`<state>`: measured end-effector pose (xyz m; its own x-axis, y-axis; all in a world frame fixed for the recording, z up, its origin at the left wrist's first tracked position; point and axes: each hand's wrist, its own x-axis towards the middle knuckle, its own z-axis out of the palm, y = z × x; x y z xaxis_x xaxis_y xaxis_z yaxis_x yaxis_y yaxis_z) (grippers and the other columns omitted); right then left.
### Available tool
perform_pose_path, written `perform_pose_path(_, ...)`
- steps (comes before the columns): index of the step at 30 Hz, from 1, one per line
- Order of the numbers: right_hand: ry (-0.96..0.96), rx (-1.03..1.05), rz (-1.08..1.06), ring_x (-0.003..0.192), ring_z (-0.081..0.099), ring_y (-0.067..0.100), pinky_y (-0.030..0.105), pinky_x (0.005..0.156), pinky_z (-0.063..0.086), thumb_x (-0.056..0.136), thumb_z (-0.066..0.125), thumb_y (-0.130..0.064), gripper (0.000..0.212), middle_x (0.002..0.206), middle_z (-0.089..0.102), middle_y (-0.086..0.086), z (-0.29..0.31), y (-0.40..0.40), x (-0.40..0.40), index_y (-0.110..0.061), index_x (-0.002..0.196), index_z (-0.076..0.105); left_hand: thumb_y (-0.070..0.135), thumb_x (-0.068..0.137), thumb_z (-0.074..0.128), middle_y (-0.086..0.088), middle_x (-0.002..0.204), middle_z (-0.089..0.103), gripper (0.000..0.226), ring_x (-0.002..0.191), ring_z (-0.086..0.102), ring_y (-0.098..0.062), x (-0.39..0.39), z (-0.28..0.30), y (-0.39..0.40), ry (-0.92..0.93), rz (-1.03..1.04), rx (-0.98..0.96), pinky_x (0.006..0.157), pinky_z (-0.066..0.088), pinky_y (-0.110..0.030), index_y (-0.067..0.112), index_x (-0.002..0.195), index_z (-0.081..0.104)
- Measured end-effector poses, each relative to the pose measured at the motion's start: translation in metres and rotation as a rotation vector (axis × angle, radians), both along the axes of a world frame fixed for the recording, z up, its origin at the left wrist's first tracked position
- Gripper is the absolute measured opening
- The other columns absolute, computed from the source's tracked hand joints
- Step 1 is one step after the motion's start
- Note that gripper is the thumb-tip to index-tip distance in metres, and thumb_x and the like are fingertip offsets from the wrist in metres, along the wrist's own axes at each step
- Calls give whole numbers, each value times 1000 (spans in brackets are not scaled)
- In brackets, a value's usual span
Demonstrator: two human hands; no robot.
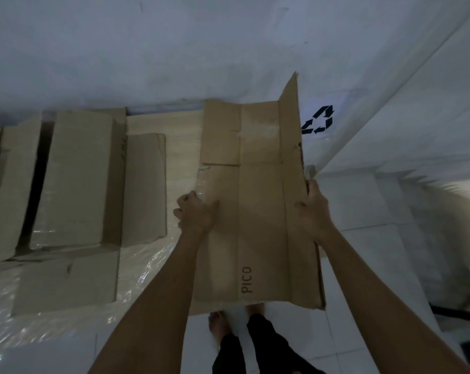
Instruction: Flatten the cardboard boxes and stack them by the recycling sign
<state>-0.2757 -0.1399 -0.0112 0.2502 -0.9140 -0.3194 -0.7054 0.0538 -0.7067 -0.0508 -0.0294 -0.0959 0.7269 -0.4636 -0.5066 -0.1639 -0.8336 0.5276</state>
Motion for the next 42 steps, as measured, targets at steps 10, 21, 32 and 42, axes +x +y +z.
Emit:
perform_pose_path(10,-180,154,-55,78,61,6,16,56,46,91,45,4,72,101,63,-11,-11,9,12,-39,148,35,56,80,76,-14,133,61,77,121,58,-37,21,-9,-17,-22,22,-32,93,46,-40,12,137,49)
perform_pose_path(21,-370,208,-245,90,74,25,44,80,61,96,58,-11,23,99,77,5,30,10,-50,-20,116,69,20,93,68,-6,103,70,20,83,63,-15,29,18,24,152,159,-471,66,47,-23,13,111,71)
perform_pose_path(32,-359,130,-316,100,70,36,56,89,56,94,60,-8,15,99,75,11,28,-94,-175,-17,99,72,19,91,71,1,113,70,44,96,67,-17,-87,62,-53,236,203,-716,81,55,-31,21,133,60)
perform_pose_path(42,-276,160,-56,93,70,22,41,84,59,95,62,-12,20,109,73,5,-27,-243,-295,-21,111,69,27,95,64,0,118,68,41,105,65,-21,-234,34,-161,135,325,-582,90,54,-39,23,135,59)
